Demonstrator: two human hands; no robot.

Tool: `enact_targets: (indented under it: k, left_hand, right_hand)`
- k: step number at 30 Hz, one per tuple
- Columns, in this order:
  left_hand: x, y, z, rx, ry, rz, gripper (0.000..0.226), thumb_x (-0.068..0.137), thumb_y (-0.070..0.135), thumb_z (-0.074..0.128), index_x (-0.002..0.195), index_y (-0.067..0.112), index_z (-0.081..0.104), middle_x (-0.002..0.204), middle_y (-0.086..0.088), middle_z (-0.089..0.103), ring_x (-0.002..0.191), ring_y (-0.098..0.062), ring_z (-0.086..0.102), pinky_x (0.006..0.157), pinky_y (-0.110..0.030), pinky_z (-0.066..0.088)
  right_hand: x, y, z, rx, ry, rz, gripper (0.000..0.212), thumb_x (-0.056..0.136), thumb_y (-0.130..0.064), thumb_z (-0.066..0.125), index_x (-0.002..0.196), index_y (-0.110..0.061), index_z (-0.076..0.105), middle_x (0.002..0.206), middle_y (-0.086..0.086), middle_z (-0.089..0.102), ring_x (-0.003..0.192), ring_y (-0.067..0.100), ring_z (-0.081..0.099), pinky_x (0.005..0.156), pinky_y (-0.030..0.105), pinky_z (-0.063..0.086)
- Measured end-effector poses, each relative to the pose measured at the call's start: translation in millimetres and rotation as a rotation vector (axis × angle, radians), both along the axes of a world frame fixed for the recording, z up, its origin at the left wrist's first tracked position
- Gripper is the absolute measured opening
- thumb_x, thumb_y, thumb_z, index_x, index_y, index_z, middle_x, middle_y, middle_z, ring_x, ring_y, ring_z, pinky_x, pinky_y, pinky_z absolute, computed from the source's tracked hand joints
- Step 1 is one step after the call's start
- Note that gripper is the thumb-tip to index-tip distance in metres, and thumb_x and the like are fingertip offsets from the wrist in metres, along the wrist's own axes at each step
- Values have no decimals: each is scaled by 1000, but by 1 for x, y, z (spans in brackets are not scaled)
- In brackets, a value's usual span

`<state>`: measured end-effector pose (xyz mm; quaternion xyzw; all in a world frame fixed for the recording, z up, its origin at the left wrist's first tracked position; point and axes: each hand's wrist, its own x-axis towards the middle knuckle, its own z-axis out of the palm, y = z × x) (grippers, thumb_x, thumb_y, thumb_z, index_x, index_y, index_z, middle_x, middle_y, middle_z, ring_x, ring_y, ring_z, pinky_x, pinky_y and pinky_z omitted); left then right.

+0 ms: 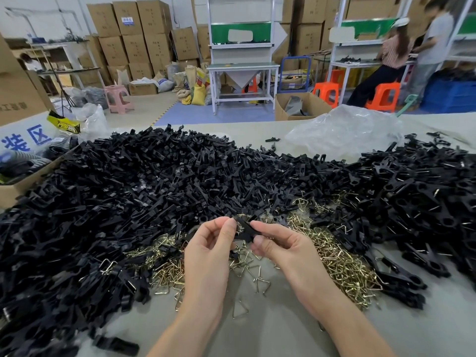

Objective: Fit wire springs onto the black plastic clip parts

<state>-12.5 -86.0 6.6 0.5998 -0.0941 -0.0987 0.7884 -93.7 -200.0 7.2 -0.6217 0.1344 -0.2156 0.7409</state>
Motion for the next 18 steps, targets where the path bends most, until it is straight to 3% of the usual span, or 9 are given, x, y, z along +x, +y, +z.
enact_targets:
  k: [9,18]
  left_hand:
    - [-10,-3,3,-61,21,51,13,89,26,71,96,15,74,87,0,75,75,-9,66,67,-18,54]
    - [-4,2,8,118,-157,16,7,93,21,70,89,15,71,76,9,71,68,-3,62,64,-14,49]
  right_hand:
    - [-1,3,1,32,-4,9,30,79,-20,76,105,-34,80,99,6,79,91,19,75,85,22,57]
    - [0,-2,-1,57,5,-37,26,85,-10,71,103,-26,82,99,12,78,82,16,73,77,19,56]
